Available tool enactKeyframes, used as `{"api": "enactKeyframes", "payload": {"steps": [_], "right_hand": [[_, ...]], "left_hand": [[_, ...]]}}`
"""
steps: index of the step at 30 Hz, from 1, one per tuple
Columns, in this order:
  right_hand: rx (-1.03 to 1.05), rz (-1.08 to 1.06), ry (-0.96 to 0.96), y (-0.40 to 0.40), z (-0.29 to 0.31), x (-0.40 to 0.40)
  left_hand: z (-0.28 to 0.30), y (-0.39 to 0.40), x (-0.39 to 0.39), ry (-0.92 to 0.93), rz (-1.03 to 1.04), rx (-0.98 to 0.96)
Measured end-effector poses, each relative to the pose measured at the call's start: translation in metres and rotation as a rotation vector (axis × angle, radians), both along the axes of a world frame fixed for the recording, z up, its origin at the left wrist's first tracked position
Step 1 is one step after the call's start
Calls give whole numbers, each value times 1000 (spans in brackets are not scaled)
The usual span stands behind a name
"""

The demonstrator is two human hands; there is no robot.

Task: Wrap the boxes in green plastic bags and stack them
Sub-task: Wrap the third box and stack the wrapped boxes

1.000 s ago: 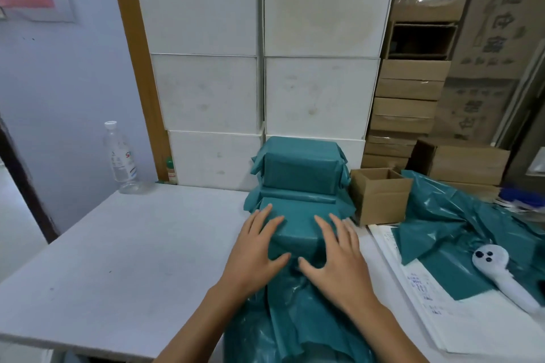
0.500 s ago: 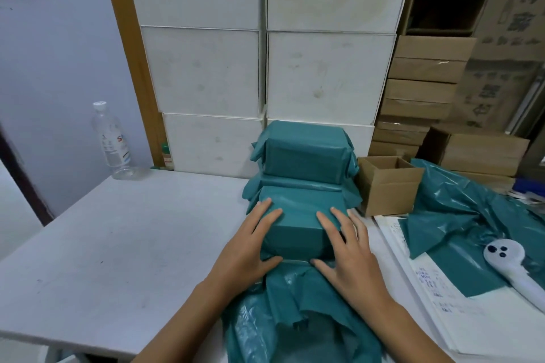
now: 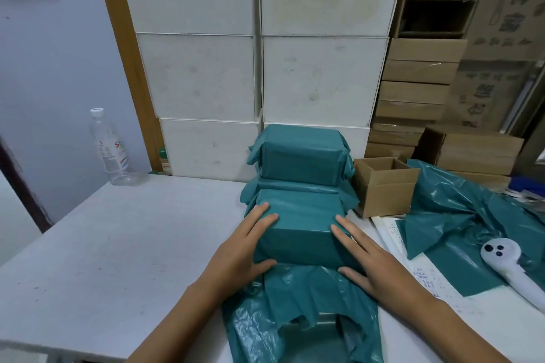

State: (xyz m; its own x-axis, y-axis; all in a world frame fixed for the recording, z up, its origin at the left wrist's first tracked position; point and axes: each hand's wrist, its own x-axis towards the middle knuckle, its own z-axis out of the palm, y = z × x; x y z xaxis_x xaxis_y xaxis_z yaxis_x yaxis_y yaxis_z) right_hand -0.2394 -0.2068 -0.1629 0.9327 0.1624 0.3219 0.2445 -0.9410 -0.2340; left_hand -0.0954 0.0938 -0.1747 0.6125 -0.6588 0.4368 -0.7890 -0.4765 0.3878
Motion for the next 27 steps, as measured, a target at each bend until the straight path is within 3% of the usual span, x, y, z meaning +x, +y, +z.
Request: {"api": "enactKeyframes", "payload": {"steps": [6,9,12,14,17,21,27], "right_hand": [[-27,-20,9,7,6,-9],[-44,-55,-74,15,17,-29],[-31,-2,-206,12,16,-61],[-64,64,-200,7,9,-85],[-315,188,-224,-1,-11,-108],[-517,202,-127,-7,-53,-113],[-498,170,-20,7,-52,-117]], "left_hand": [[9,2,-3,30,-4,67],[31,10,-8,23,22,137],[54,33,-27,-111,33,64],[60,59,-48,-190,-94,11],[48,101,-77,-235,-240,114],[8,131,-87,-405,-322,425],[-18,119,-93,-376,-350,330]]}}
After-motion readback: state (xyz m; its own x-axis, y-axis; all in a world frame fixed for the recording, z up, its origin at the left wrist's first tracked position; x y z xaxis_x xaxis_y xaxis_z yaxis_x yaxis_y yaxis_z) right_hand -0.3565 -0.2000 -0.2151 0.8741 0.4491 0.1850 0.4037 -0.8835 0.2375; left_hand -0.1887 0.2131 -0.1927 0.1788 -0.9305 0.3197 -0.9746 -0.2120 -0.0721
